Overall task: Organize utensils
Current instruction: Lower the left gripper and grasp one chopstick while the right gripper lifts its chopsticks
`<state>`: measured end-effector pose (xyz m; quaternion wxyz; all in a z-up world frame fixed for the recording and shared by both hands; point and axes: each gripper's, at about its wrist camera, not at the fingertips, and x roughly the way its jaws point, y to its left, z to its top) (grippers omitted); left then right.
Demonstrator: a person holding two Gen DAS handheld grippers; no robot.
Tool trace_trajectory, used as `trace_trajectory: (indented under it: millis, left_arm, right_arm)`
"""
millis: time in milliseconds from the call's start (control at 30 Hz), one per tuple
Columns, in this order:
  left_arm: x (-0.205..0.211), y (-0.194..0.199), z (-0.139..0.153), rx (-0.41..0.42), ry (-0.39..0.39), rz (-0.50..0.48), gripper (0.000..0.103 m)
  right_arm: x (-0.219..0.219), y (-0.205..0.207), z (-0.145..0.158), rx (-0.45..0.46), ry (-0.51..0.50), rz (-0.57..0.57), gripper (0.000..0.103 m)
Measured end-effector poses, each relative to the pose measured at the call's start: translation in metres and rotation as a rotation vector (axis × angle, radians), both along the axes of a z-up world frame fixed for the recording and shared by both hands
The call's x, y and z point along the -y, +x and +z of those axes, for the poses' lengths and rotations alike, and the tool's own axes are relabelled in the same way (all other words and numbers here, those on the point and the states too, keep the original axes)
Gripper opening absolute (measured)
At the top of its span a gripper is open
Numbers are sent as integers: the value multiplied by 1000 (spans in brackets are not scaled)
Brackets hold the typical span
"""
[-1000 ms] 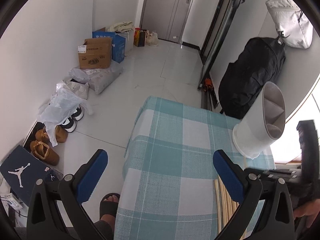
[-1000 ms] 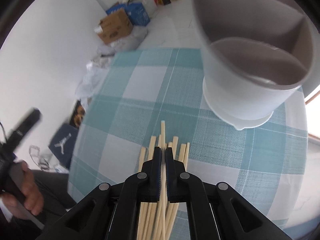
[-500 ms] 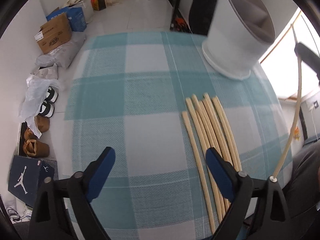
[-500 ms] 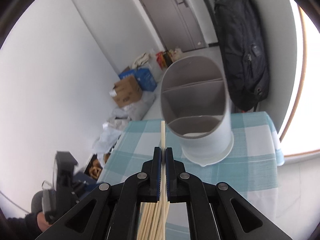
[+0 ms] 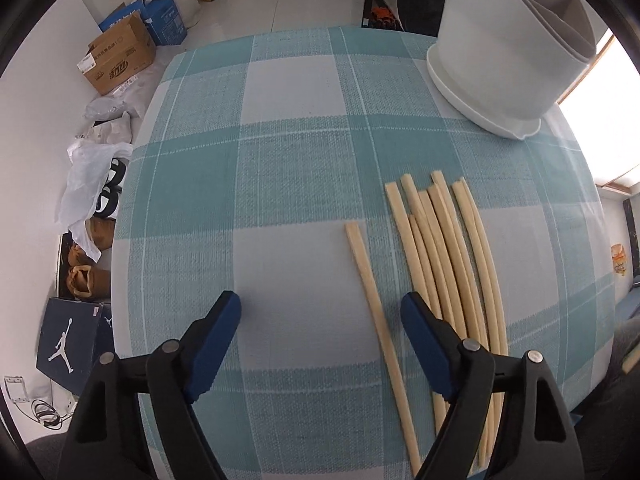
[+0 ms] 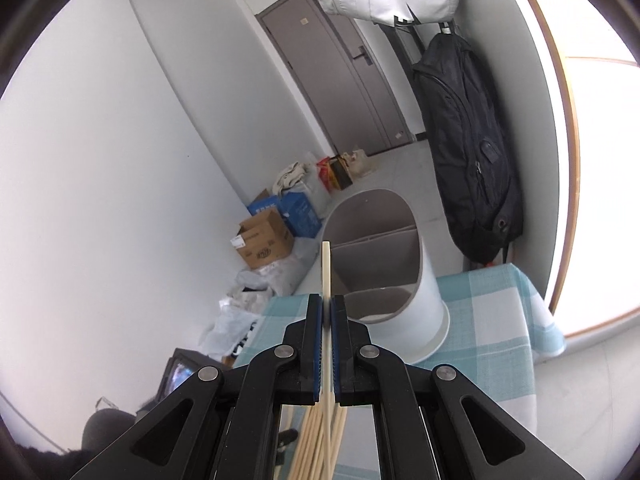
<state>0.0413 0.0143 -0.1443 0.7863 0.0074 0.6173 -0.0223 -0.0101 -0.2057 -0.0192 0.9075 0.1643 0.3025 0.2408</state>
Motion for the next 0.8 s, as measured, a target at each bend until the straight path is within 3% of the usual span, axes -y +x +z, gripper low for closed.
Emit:
trace_trajectory:
  millis: [67, 100, 267, 333, 367, 600, 800]
  left_arm:
    - [3, 4, -1, -7, 5, -1, 78]
    - [5, 6, -1, -6, 7, -7, 73]
    - [18, 7, 4, 16, -12, -75, 34]
    - [20, 8, 4, 28, -20, -93, 10]
    - [21, 8, 3, 36, -24, -101, 6]
    - [3, 10, 7, 96, -98, -39, 2]
    - [-11, -7, 54, 302, -158, 25, 2]
  right_arm:
    - [4, 1, -1, -12, 5, -17, 3]
    - [6, 2, -1, -14, 5, -27, 3]
    - [15, 2, -2, -15, 28, -48, 3]
    - [17, -1, 0, -12, 35, -51, 3]
    - [18, -2, 1, -8, 33, -54, 3]
    - [19, -5, -1, -10, 22, -72, 3]
    - [14, -9, 2, 36, 6, -86, 3]
